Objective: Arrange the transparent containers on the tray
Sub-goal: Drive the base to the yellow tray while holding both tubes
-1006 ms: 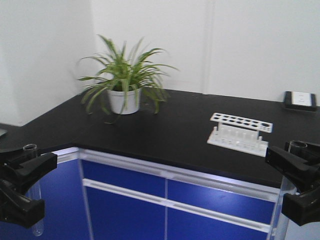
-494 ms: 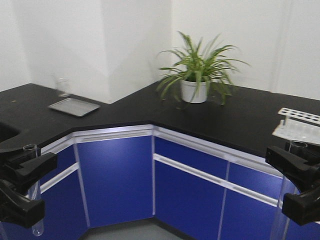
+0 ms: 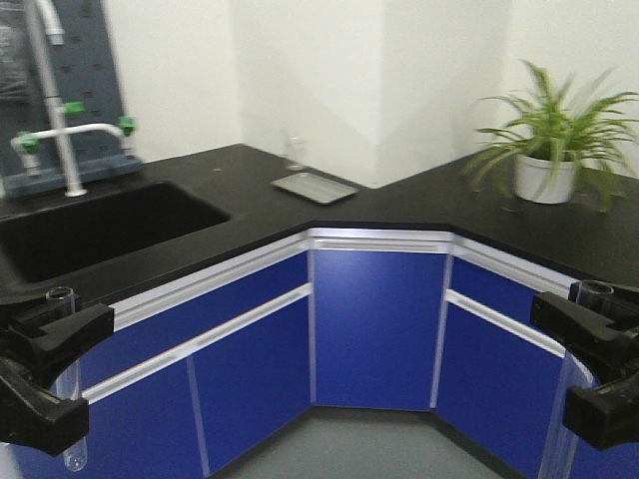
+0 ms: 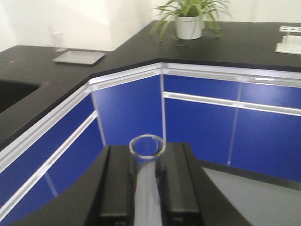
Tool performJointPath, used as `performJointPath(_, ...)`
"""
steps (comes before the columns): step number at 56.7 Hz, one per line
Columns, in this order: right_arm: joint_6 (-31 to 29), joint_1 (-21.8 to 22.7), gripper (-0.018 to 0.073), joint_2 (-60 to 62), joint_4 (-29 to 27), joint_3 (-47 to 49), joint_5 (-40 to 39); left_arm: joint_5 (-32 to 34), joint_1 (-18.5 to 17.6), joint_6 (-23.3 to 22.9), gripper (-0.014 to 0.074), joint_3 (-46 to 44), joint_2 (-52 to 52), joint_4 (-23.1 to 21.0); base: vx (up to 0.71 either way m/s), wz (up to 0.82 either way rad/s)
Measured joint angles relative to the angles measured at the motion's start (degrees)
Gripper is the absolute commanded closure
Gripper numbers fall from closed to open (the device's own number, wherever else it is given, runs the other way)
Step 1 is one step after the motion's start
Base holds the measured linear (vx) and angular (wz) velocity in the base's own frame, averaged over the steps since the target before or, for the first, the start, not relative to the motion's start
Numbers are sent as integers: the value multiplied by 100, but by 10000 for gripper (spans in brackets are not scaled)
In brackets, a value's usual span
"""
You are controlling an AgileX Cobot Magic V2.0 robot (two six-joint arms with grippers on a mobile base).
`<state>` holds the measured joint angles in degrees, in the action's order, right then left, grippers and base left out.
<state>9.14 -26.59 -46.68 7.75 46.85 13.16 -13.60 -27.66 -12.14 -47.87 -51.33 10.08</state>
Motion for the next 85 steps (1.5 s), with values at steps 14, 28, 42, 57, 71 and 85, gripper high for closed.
performJointPath(14, 0, 0, 572, 0, 0, 0, 0, 0, 0, 0, 600, 0, 0, 0, -20, 55)
performJointPath(28, 0, 0, 572, 0, 0, 0, 11, 0, 0, 0, 600, 0, 0, 0, -12, 48)
performJointPath(42, 0, 0, 572, 0, 0, 0, 6, 0, 0, 0, 600, 0, 0, 0, -5, 45)
performJointPath(57, 0, 0, 572, 0, 0, 0, 6, 0, 0, 0, 600, 0, 0, 0, 6, 50)
performJointPath(71, 0, 0, 572, 0, -1, 0, 11, -6, 0, 0, 600, 0, 0, 0, 14, 40)
performJointPath(85, 0, 0, 572, 0, -1, 0, 11, -6, 0, 0, 600, 0, 0, 0, 18, 20)
